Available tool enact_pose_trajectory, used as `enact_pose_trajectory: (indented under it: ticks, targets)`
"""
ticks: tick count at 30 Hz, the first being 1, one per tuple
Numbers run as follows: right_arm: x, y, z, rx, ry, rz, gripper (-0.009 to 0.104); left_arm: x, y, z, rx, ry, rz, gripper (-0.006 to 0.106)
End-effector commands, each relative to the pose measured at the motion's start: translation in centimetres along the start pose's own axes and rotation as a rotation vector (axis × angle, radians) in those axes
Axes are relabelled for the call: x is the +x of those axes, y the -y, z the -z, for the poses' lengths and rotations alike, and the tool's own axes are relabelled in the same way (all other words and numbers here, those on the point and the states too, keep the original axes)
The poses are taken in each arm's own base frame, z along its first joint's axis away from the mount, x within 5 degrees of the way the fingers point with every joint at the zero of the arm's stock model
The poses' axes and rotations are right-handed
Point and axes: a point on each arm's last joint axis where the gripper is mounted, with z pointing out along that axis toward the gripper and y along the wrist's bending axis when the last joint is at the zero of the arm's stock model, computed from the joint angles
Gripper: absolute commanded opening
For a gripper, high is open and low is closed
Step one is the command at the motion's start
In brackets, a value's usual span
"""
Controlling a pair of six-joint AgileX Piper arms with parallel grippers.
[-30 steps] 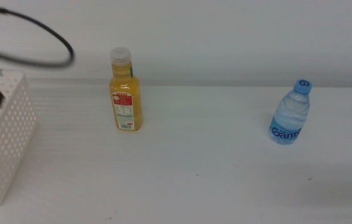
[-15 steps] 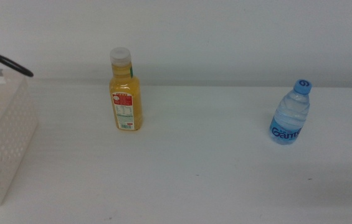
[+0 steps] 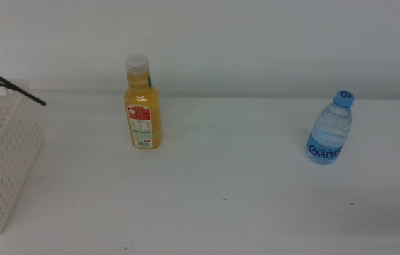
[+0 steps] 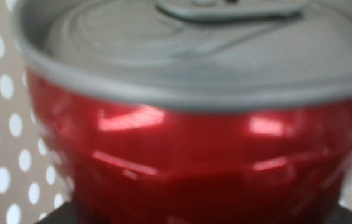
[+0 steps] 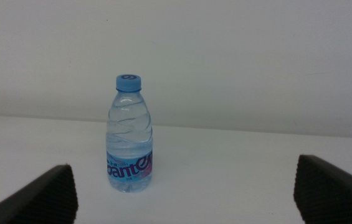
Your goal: Use arms to grab the bottles and put them into the dustbin to the left of the table.
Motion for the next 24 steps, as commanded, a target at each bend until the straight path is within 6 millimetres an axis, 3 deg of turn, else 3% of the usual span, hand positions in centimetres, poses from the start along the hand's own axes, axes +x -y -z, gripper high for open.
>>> enact_pose_trajectory:
  ticks: [1,5,6,10,16,21,24]
  targets:
    - [1.2,-0.1,0.0,0.009,0.007,0.005,0.093,-0.4,0.1,0.8,-0.001,0.048,-0.001,0.055]
    - [1.2,-0.1,0.0,0.009,0.007,0.005,0.093,-0.4,0.2,0.8,0.007,0.049,0.003,0.09]
    - [1.2,-0.1,0.0,0.009,0.007,0.005,0.093,-0.4,0.3,0.8,0.017,0.041,0.005,0.094]
    - [1.2,-0.1,0.0,0.009,0.007,0.005,0.093,0.0,1.2,2.1,0.074,0.044,0.018,0.094]
    - [1.2,-0.1,0.0,0.009,0.007,0.005,0.093,1.2,4.0,7.3,0.114,0.11,0.048,0.094]
    - [1.2,-0.1,0.0,0.009,0.007,0.005,0.093,2.5,9.5,11.7,0.141,0.207,0.031,0.094]
    - [1.2,-0.1,0.0,0.009,0.007,0.005,0.093,4.6,13.6,13.4,0.109,0.25,-0.059,0.094]
